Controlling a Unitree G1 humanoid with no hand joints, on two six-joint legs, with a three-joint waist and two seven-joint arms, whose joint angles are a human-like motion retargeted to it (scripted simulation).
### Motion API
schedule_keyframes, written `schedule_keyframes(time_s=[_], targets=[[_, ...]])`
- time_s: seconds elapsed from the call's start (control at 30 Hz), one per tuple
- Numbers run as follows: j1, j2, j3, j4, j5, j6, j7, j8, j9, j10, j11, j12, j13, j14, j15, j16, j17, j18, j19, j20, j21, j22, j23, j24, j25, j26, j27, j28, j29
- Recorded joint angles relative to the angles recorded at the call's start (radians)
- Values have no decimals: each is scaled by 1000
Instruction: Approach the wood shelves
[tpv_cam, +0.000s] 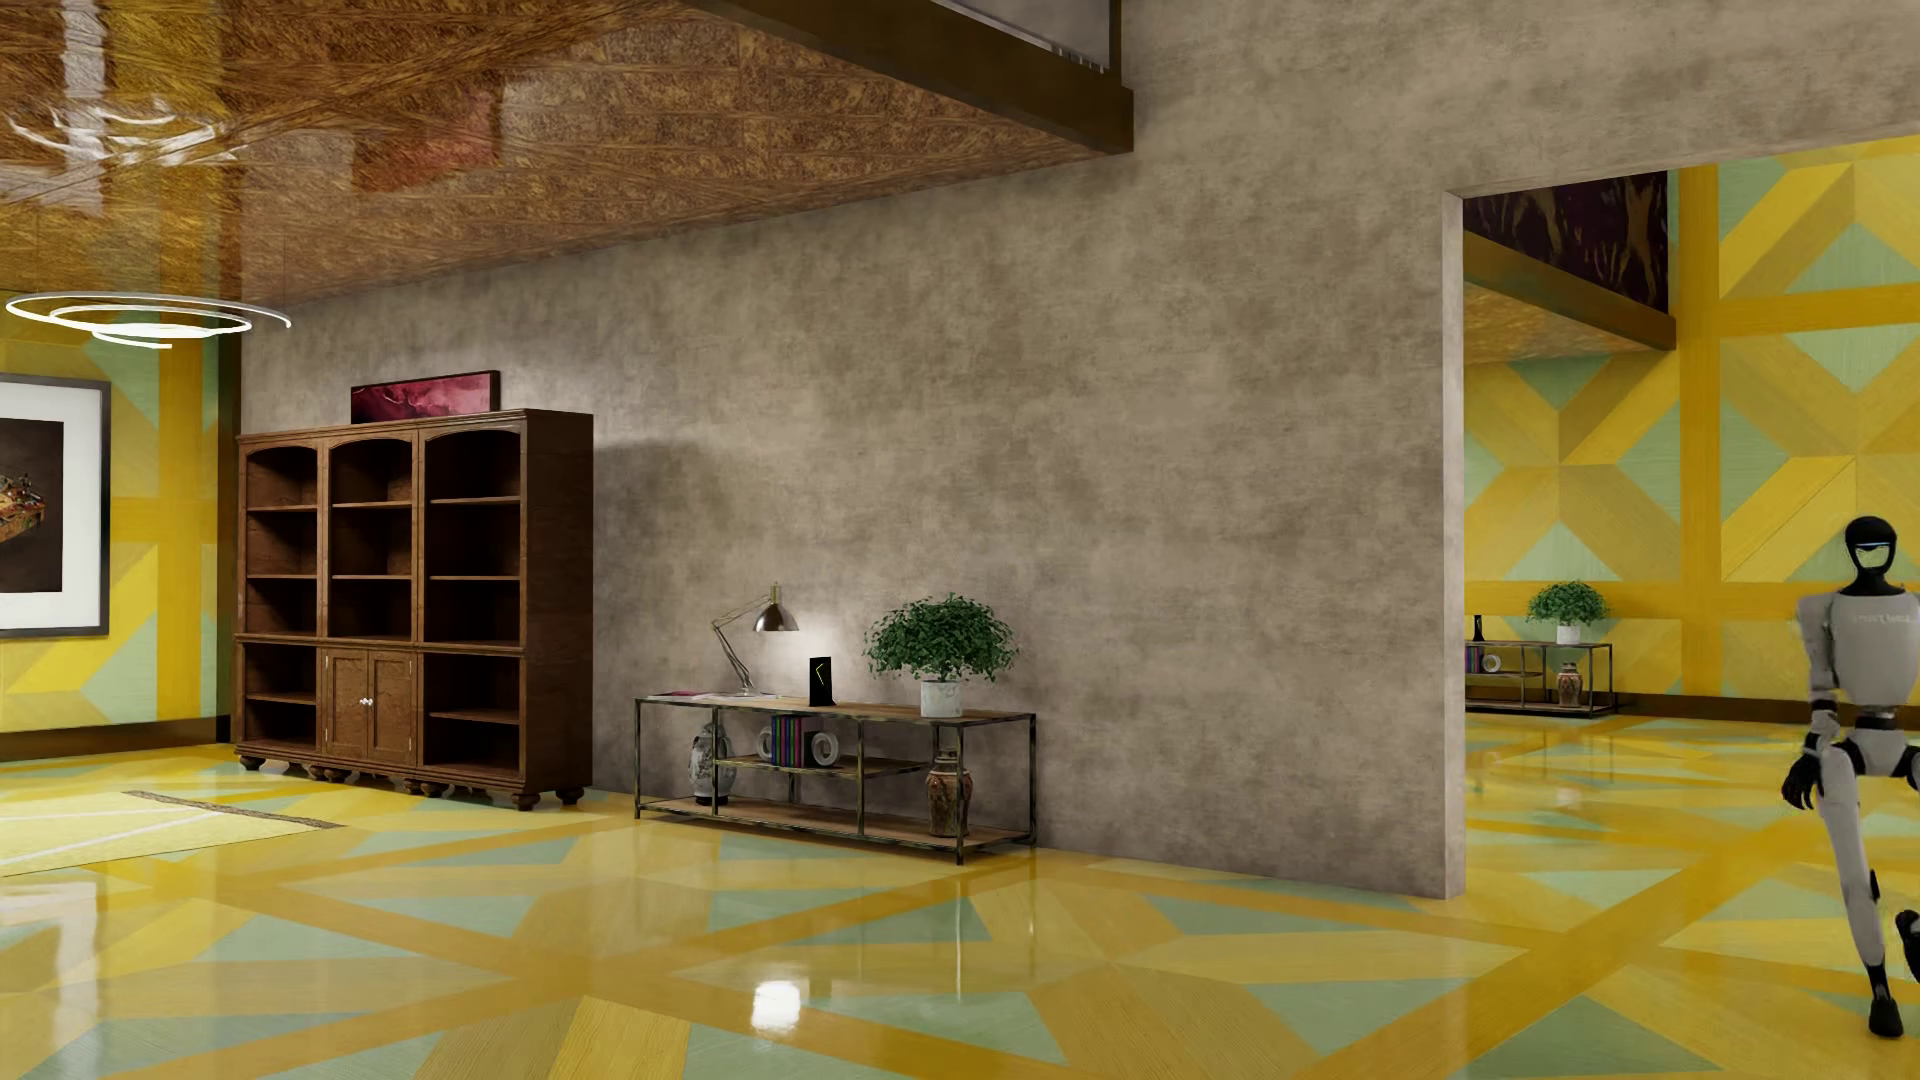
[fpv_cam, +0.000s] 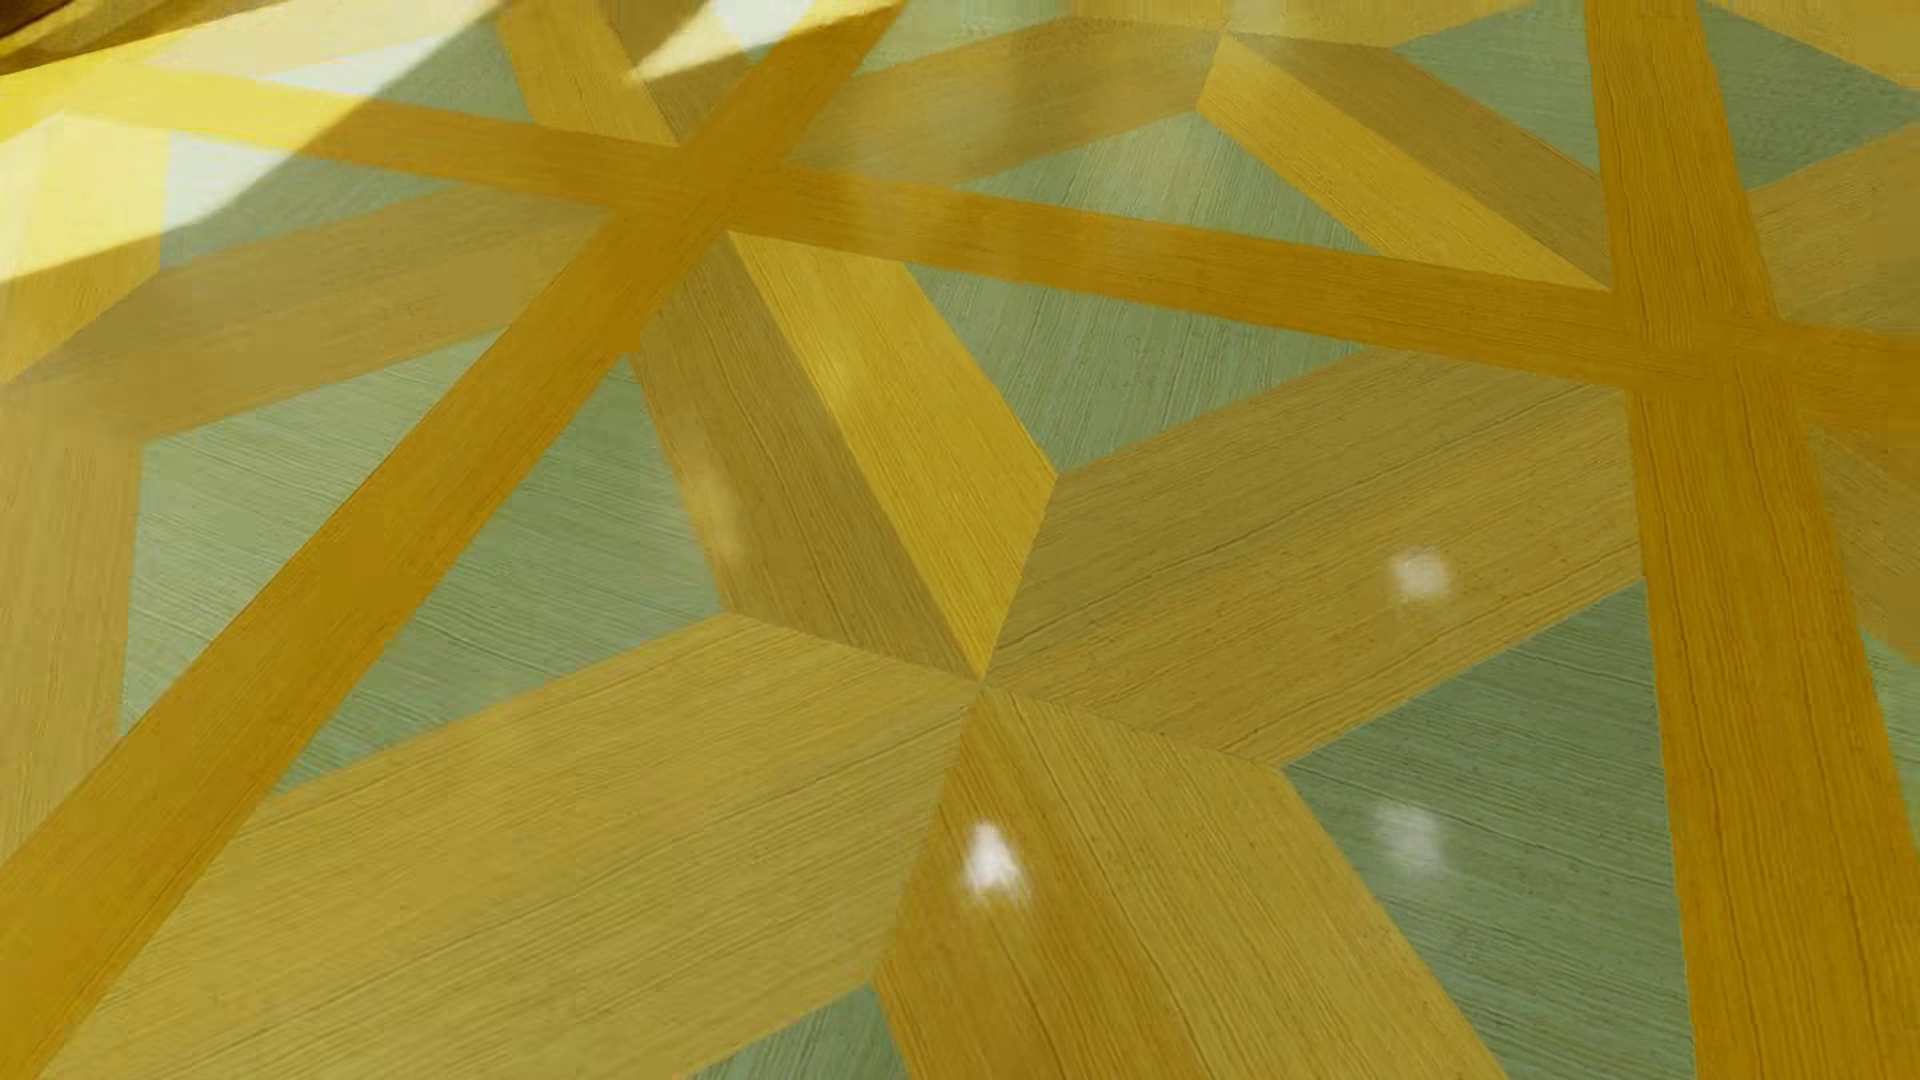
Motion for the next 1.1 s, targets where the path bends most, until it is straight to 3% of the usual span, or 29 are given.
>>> schedule_keyframes(time_s=[0.07, 0.17, 0.23, 0.27, 0.3, 0.33, 0.37, 0.4, 0.43, 0.47, 0.5, 0.53, 0.57, 0.6, 0.63, 0.67, 0.7, 0.73, 0.83, 0.87, 0.9, 0.93, 0.97, 1.0, 1.03, 1.07, 1.1], targets=[[-160, 112, 34, 10, 63, 7, -50, 97, -6, -51, -66, 116, -167, 15, -31, -12, -14, -5, 6, 58, 122, -38, -13, -12, 38, -24, -140, -8, 13], [-267, 241, 76, 19, 112, 18, -30, 225, -11, -491, -86, 261, -375, 28, -115, -68, -98, 29, 13, 146, 384, -133, -119, -62, -2, -81, -328, 43, 49], [-232, 321, 86, -66, 125, 25, -56, 265, -14, -1019, -111, 299, -446, 58, -166, -100, -155, -35, 15, 164, 484, -161, -242, -62, -36, -91, -356, 67, 49], [-218, 367, 88, -122, 127, 25, -105, 271, -14, -1214, -122, 307, -447, 37, -191, -108, -173, -92, 18, 167, 503, -171, -310, -59, -42, -90, -360, 66, 48], [-225, 410, 85, -161, 127, 26, -104, 262, -13, -1271, -118, 307, -425, -8, -217, -106, -184, -202, 22, 158, 499, -178, -373, -46, -24, -97, -355, 53, 33], [-227, 455, 83, -199, 122, 26, -95, 241, -13, -1240, -115, 294, -387, 28, -227, -101, -194, -165, 28, 154, 481, -179, -421, -32, 10, -100, -342, 52, 15], [-243, 496, 85, -226, 120, 23, -102, 224, -13, -1122, -98, 282, -341, 49, -225, -97, -200, -159, 26, 164, 465, -181, -441, -20, 40, -91, -314, 69, 19], [-239, 542, 93, -258, 114, 17, -133, 215, -18, -1038, -76, 278, -296, 72, -201, -103, -205, -94, 39, 183, 455, -193, -436, -17, 66, -82, -282, 90, 11], [-212, 568, 101, -260, 102, 7, -125, 212, -25, -984, -33, 281, -262, 139, -140, -124, -209, -24, 46, 223, 458, -213, -385, -38, 78, -71, -240, 125, 35], [-212, 563, 109, -249, 82, -8, -90, 213, -29, -904, 53, 289, -241, 99, -72, -148, -215, 15, 47, 265, 466, -231, -307, -77, 61, -71, -193, 168, 46], [-209, 516, 114, -235, 53, -26, -55, 208, -30, -824, 204, 296, -223, 20, 28, -163, -212, 17, 76, 292, 462, -231, -190, -112, 47, -75, -143, 205, 77], [-192, 435, 118, -225, 9, -44, -22, 187, -29, -783, 403, 284, -212, -40, 104, -171, -212, 14, 207, 305, 457, -206, -48, -135, 13, -64, -74, 231, 125], [-168, 328, 118, -220, -47, -63, 13, 172, -28, -766, 603, 254, -209, -85, 218, -164, -208, 15, 301, 290, 437, -162, 95, -125, -8, -39, 2, 226, 188], [-133, 223, 114, -216, -107, -82, 40, 157, -27, -767, 757, 207, -190, -124, 226, -139, -224, 7, 284, 253, 457, -107, 198, -84, -58, -19, 29, 193, 279], [-94, 119, 104, -215, -164, -99, 59, 141, -27, -779, 865, 147, -152, -155, 160, -103, -259, -1, 252, 198, 518, -52, 245, -21, -137, 8, -19, 143, 362], [-52, 22, 89, -216, -210, -113, 69, 126, -27, -799, 923, 85, -99, -180, 120, -68, -300, -8, 223, 138, 560, -13, 236, 41, -201, 19, -100, 102, 387], [-8, -67, 70, -222, -249, -125, 78, 115, -28, -826, 937, 29, -25, -200, 114, -44, -344, -13, 210, 90, 554, 11, 189, 92, -221, 3, -176, 76, 348], [40, -147, 51, -229, -277, -134, 85, 104, -29, -859, 906, -22, 52, -216, 103, -22, -357, -19, 205, 60, 503, 26, 136, 116, -198, -29, -205, 77, 287], [166, -316, 0, -249, -333, -150, 118, 34, -33, -938, 571, -142, 241, -277, 75, 7, -322, -39, 163, 76, 227, -33, 34, 53, 66, -102, -170, 150, 207], [209, -329, -10, -255, -330, -154, 135, -10, -35, -972, 363, -174, 273, -294, 94, 14, -309, -48, 182, 94, 182, -65, 21, 12, 111, -117, -133, 168, 195], [255, -312, -16, -265, -298, -158, 153, -46, -38, -1011, 102, -204, 295, -307, 114, 25, -296, -59, 168, 94, 161, -95, 12, -10, 125, -130, -93, 179, 167], [305, -291, -19, -277, -258, -160, 169, -70, -40, -1058, -151, -232, 313, -313, 111, 33, -280, -70, 224, 90, 156, -122, 10, -22, 120, -138, -54, 187, 147], [354, -302, -22, -292, -229, -161, 184, -64, -41, -1092, -290, -259, 325, -328, 59, 36, -268, -81, 279, 85, 166, -138, 7, -27, 100, -135, -37, 182, 147], [401, -319, -20, -304, -223, -162, 210, -84, -43, -1111, -296, -275, 332, -349, 41, 40, -257, -92, 277, 80, 177, -150, 5, -26, 78, -130, -44, 186, 165], [444, -302, -17, -313, -236, -161, 237, -164, -43, -1102, -239, -278, 335, -374, 67, 39, -253, -104, 260, 81, 191, -160, 8, -30, 40, -133, -56, 188, 195], [481, -297, -22, -311, -247, -154, 252, -192, -41, -1084, -145, -271, 332, -376, 55, 35, -235, -114, 177, 79, 180, -167, -5, -33, 21, -136, -66, 176, 219], [515, -275, -29, -300, -260, -143, 249, -233, -41, -1051, -92, -261, 335, -343, 63, 29, -204, -121, 57, 64, 153, -168, -27, -23, 15, -141, -72, 170, 235]])
